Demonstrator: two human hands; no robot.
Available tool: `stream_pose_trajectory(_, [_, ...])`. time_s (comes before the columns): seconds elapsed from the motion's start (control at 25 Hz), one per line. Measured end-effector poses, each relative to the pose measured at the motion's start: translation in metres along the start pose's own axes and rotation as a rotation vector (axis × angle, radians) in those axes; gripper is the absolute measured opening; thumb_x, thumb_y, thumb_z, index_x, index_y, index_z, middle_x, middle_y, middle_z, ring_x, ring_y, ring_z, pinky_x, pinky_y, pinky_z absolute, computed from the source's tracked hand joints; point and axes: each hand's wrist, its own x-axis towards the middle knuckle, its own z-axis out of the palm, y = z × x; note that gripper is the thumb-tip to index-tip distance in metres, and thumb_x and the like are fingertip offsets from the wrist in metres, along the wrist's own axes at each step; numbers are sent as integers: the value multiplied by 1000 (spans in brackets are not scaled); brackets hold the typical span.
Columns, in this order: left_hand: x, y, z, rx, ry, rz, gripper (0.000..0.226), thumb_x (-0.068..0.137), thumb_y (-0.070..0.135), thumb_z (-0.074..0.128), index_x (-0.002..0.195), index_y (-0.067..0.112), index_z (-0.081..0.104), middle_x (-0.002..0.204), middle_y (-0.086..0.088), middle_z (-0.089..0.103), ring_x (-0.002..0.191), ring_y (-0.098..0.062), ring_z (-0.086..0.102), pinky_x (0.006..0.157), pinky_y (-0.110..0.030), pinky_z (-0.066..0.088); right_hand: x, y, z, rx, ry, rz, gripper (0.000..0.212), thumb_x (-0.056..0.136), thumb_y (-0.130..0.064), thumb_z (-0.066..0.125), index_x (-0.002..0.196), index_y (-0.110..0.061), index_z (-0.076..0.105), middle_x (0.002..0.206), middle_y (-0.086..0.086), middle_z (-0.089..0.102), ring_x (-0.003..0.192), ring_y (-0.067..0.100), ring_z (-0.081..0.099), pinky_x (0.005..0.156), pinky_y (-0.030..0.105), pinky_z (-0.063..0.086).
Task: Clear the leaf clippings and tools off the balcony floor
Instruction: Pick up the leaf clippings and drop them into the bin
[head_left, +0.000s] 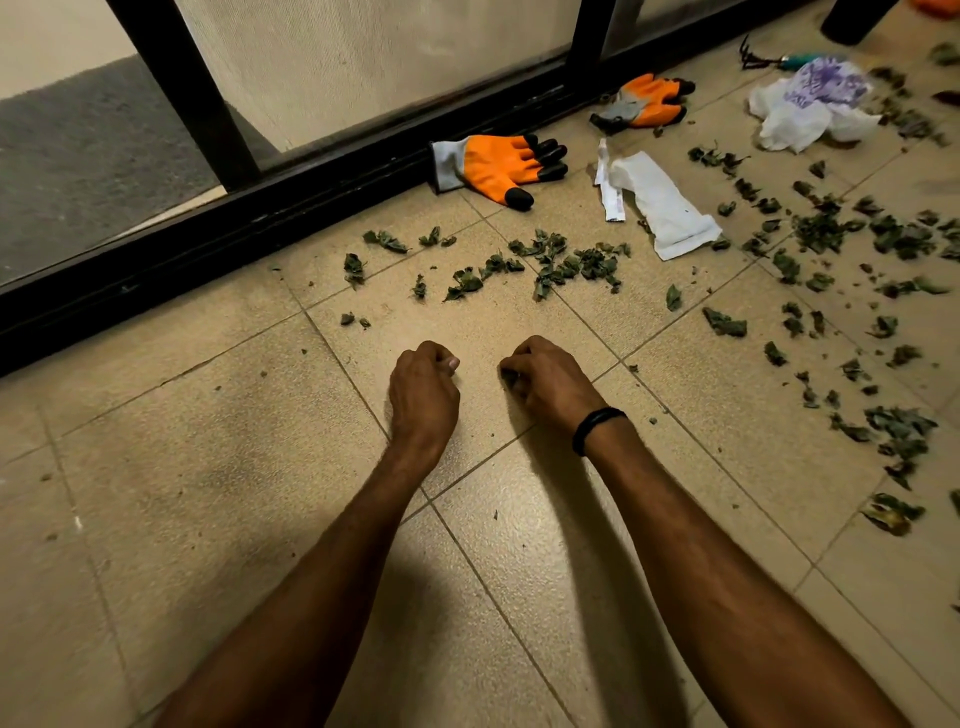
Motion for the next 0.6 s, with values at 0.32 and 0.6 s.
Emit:
stream_pose_trajectory(0.32, [-6,6,-3,9,-16,11,9,97,16,58,94,14,65,95,-7,64,89,-20,55,71,-31,41,-19,-20,17,-26,177,35,18,90,-9,57,95,-12,74,99,5,59,91,22,56,76,35,50])
stream_pose_trajectory(0.6, [-11,10,-17,9,21,0,10,97,15,58,93,12,66,94,-8,65,88,-19,55,71,-30,40,-24,-42,27,-144,234,214,24,94,5,41,97,-3,63,103,16,56,97,31,53,69,32,38])
